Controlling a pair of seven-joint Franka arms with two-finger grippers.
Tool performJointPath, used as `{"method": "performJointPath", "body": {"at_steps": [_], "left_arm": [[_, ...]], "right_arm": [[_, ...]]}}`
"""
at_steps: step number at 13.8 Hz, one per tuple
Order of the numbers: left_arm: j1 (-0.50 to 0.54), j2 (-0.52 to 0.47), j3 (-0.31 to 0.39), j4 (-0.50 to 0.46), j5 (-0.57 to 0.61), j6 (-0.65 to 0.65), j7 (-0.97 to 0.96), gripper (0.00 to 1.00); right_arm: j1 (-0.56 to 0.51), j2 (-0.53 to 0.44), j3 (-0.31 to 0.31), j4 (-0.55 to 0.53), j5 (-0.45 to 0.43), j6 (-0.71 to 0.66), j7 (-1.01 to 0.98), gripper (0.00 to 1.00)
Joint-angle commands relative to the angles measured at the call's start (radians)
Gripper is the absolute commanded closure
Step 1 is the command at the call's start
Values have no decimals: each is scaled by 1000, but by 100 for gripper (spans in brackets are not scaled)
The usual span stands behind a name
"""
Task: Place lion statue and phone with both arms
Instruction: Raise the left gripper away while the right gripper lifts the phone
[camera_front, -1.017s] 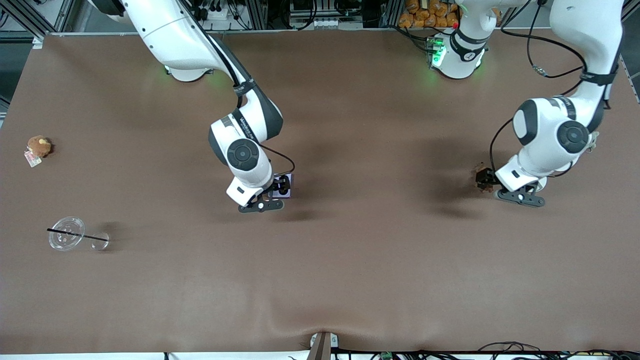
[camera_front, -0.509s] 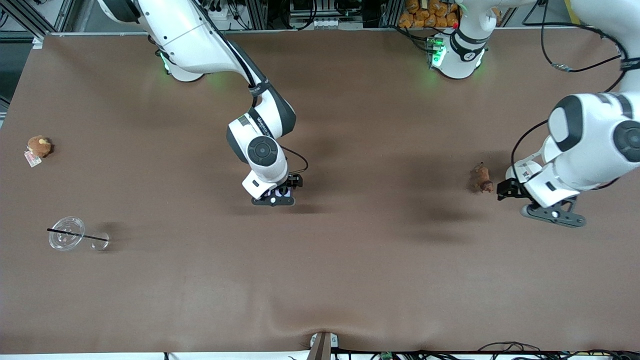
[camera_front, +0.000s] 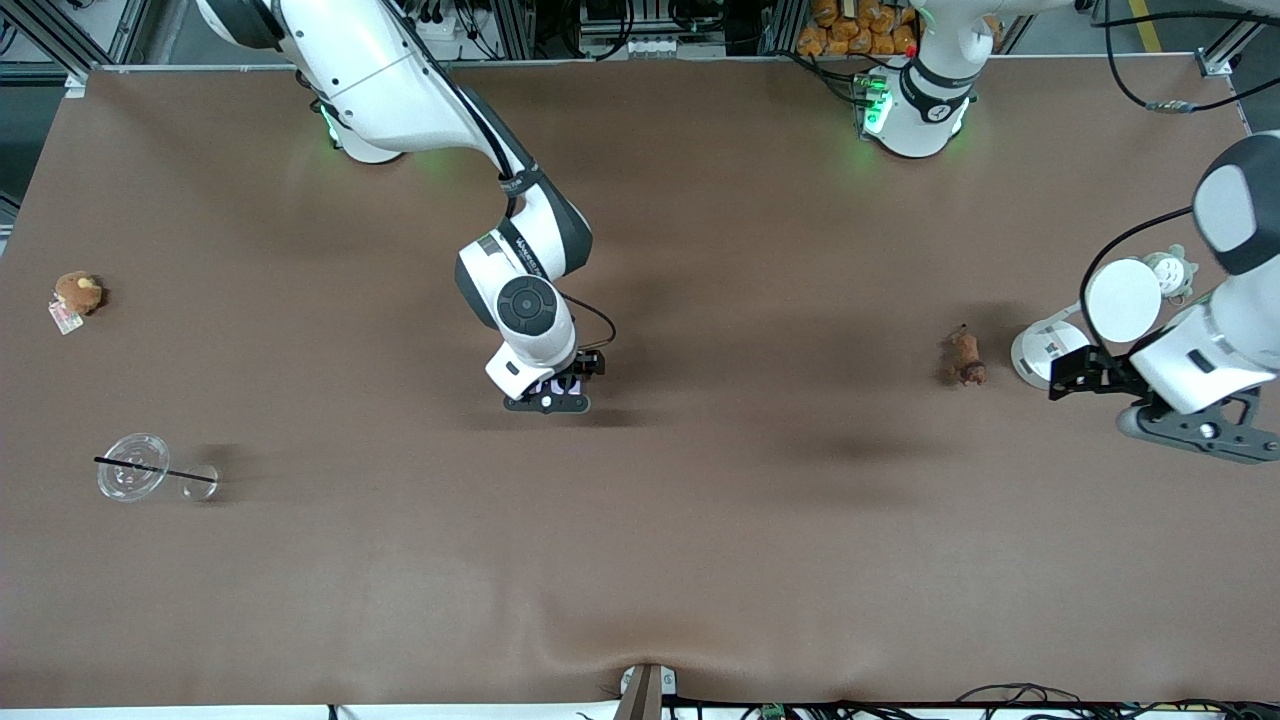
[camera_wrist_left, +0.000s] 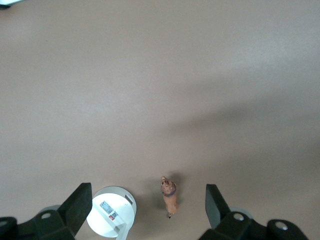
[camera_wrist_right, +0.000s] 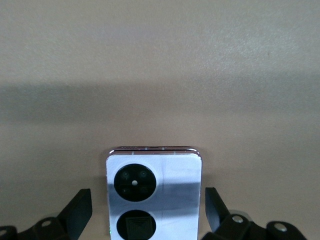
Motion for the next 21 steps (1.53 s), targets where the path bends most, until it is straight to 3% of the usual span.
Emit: {"method": "performJointPath", "body": {"at_steps": [1,4,12,17,21], "left_arm": [[16,-5,1,63,-49,-66,-4,0],[10,-54,10,63,-138,-149,-100,0],[-2,-238,57,52,-121,-422,-322,0],[-2,-293,74,51,-118,-453,-294,0],[1,-326,87,28,-117,-488,-274,0]], "right_arm": [[13,18,-7,4,6,7,9,0],[11,26,-7,4,6,7,10,0],[10,32,-7,-5,7,95,72,0],[2,31,-10,-24,-9,96,60,0],[-1,31,-12,-22,-100,113,58,0]]}}
